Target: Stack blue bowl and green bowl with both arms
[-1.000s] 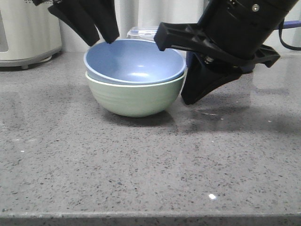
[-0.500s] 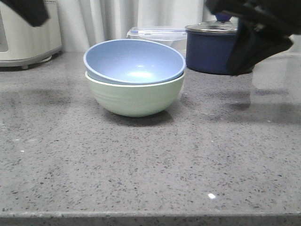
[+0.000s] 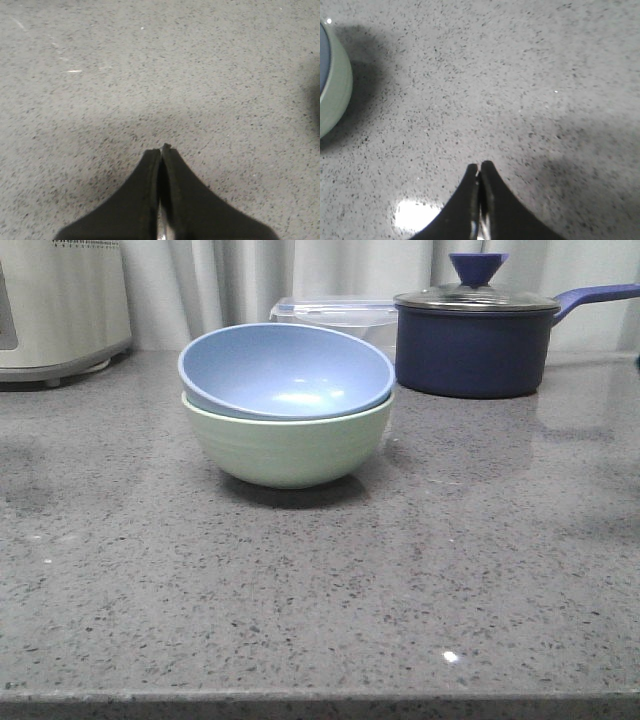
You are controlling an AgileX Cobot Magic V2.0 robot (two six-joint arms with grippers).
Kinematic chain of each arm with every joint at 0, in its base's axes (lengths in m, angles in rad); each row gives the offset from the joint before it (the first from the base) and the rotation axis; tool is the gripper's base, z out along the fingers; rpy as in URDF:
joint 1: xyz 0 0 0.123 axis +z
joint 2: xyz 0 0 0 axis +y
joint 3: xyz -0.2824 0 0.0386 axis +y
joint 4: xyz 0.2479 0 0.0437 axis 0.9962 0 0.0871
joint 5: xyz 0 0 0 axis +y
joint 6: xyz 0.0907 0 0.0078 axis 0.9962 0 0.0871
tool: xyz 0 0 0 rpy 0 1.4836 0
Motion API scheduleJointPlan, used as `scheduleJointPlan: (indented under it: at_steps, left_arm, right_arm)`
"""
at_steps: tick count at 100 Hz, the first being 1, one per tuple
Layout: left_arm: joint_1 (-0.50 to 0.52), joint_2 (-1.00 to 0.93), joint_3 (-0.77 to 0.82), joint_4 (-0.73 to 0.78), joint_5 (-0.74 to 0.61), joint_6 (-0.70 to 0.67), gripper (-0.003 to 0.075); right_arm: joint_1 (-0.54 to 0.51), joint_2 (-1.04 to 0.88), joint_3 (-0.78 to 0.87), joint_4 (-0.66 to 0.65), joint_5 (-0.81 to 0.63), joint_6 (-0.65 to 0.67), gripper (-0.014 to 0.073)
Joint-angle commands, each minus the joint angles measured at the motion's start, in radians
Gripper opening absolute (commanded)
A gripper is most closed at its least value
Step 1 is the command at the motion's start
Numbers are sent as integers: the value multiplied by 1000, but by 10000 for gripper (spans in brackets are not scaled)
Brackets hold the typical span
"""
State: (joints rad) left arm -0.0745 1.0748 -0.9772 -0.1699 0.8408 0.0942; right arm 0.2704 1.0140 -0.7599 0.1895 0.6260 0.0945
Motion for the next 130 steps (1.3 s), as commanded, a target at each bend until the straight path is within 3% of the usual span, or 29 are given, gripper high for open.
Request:
scheduleJointPlan:
  at_steps: [1,40,77,130]
  left_arm:
    - [18,-84,40,2,-108,-4,-20]
    - [24,-371,320,26,-320,-4,-20]
    - [24,-635,522,28,-393,-4,-20]
    - [24,-745,576,28,-449,1,-20]
  right_arm:
    - [-16,-88,11,-14,-67,-7,-67]
    - [-24,-423,155,-80,-118,-7,-67]
    - [-24,-687,293,-96,-147,-7,-67]
    - [-24,-740,330,-96,-145,-7,-67]
